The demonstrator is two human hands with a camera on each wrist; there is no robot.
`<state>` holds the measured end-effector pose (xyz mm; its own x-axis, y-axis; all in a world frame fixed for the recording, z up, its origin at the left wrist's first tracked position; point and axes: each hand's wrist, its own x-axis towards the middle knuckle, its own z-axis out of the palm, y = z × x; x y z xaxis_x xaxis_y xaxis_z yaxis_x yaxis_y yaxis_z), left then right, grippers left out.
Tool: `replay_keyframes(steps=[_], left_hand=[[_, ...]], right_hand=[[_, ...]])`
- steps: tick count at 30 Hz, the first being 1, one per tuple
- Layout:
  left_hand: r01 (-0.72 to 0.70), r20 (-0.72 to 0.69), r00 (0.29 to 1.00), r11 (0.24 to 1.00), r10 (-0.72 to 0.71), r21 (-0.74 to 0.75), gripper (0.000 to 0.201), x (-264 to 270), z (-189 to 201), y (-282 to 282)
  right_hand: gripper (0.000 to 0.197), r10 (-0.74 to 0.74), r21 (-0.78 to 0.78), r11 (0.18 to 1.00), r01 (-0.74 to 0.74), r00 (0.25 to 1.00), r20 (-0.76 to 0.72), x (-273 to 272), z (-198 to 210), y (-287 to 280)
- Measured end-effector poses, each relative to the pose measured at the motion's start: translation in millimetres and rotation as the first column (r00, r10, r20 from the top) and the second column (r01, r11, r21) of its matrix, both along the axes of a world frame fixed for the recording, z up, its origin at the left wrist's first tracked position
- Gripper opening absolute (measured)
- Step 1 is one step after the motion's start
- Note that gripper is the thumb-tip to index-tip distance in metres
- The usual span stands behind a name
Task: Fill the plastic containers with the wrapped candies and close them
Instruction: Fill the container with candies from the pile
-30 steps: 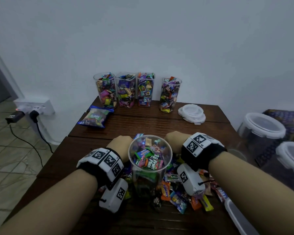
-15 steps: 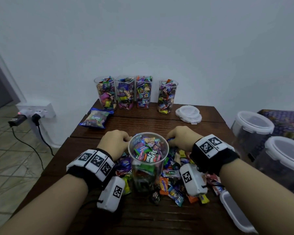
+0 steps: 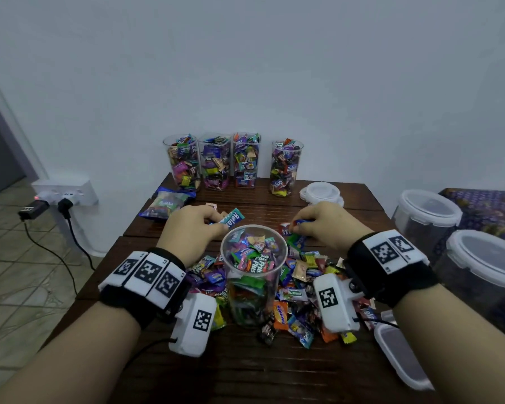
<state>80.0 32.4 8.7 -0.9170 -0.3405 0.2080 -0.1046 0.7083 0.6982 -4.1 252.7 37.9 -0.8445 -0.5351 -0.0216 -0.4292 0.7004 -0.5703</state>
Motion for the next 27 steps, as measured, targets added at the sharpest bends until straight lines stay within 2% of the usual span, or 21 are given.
replay_keyframes(steps=[4, 8, 11, 19, 23, 27], left_hand=[[-0.011, -0.069, 0.998, 1.0, 0.013, 0.023, 0.007, 2, 5, -1], [-0.003, -0.139, 0.99, 0.995, 0.017, 0.101, 0.007, 7, 11, -4], [0.022, -0.176, 0.984, 0.99, 0.002, 0.137, 0.005, 10, 15, -4], [0.031, -0.201, 0.98, 0.989, -0.001, 0.146, 0.005, 11, 15, -2], [0.039, -0.199, 0.98, 0.988, -0.008, 0.152, 0.003, 12, 13, 0], [0.041, -0.197, 0.98, 0.989, -0.013, 0.139, 0.011, 13, 12, 1]], right_hand=[[0.016, -0.009, -0.088, 0.996, 0.0, 0.995, -0.1, 7, 16, 0], [0.013, 0.021, -0.231, 0.972, -0.054, 0.99, -0.141, 21, 32, -4], [0.013, 0.078, -0.26, 0.958, -0.123, 0.981, -0.176, 35, 39, -10], [0.015, 0.225, -0.186, 0.947, -0.261, 0.954, -0.197, 59, 33, -26], [0.017, 0.228, -0.139, 0.956, -0.258, 0.953, -0.201, 61, 28, -31], [0.019, 0.231, -0.108, 0.96, -0.258, 0.949, -0.217, 61, 24, -34]])
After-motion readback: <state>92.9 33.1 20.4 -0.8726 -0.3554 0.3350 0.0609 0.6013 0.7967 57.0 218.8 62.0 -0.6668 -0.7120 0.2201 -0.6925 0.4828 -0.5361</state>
